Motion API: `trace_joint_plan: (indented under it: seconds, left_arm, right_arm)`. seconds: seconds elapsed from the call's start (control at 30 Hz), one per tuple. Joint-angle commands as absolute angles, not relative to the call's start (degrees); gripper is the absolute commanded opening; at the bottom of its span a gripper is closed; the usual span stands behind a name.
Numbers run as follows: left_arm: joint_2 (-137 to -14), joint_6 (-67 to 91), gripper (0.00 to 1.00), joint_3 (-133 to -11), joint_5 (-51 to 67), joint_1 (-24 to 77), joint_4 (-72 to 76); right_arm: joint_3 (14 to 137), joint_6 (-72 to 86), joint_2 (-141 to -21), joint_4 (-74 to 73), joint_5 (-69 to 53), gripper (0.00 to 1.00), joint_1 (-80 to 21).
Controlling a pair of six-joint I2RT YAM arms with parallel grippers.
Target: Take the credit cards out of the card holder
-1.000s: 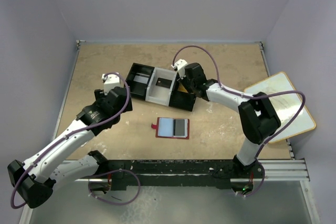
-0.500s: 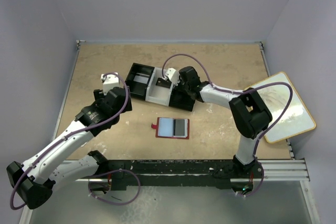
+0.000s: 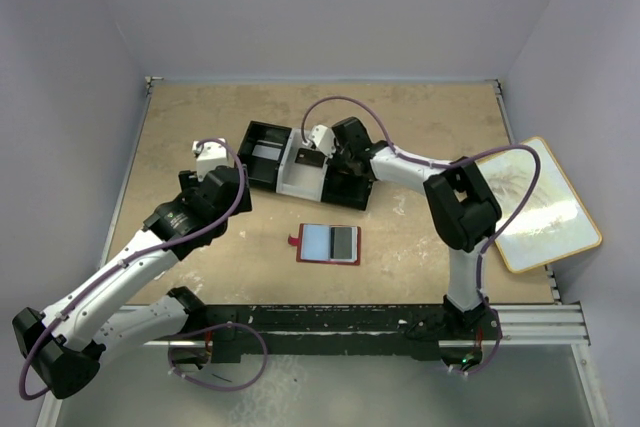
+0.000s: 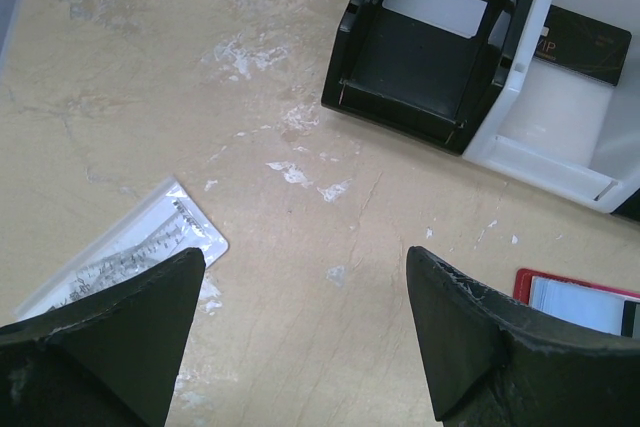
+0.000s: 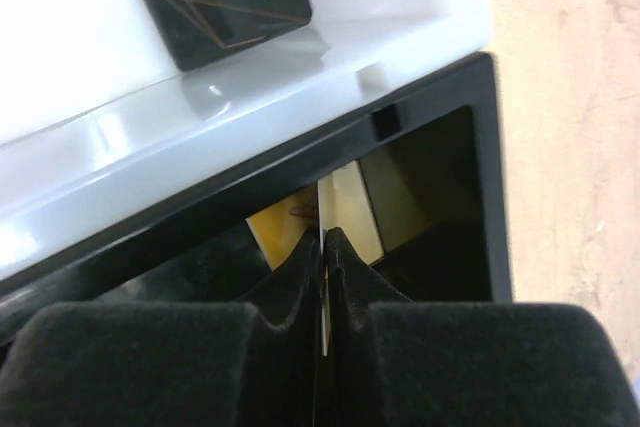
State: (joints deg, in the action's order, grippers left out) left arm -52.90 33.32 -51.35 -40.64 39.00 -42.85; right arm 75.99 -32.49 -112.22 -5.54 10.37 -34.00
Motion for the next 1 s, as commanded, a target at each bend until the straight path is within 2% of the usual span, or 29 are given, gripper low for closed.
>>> trace_joint_plan:
  seconds: [0.0,0.2,0.4,0.57,0.6,0.63,0.67,0.97]
  left_arm:
    - [-52.3,32.2,0.79,-51.5,-40.3,38.9,-40.9]
    - [-52.4,32.1,0.79,-51.5,-40.1,38.9,-40.7]
    - [-52.4,32.0,0.79,-51.4,-39.9,38.9,-40.7]
    - [-51.6,31.6,0.79,-51.3,-39.0,38.9,-40.3]
    - [-51.5,31.6,0.79,-51.3,-39.0,38.9,-40.3]
    - [-51.5,31.6,0.79,-51.2,-39.0,38.9,-40.2]
    - [-51.6,31.6,0.79,-51.2,-38.9,38.9,-40.2]
    - [-52.2,31.5,0.79,-51.3,-38.7,38.9,-40.3]
  right_arm:
    - [78.3,-29.9,-113.5,-13.1,8.3,0.07,-33.7]
    - [77.3,-30.1,-111.6,-13.5,8.0,0.11,-33.7]
    - [76.8,-29.9,-110.7,-13.6,10.5,0.21,-33.3]
    - [76.9,-28.6,-110.3,-15.3,11.3,0.22,-33.3]
    - [76.7,-28.2,-109.9,-15.0,11.7,0.25,-33.3]
    - [76.4,-27.6,-109.6,-14.5,12.4,0.34,-33.3]
    - [76.2,-27.0,-109.4,-14.4,12.8,0.36,-33.3]
    - [75.0,-26.3,-108.0,-11.1,18.0,0.37,-33.3]
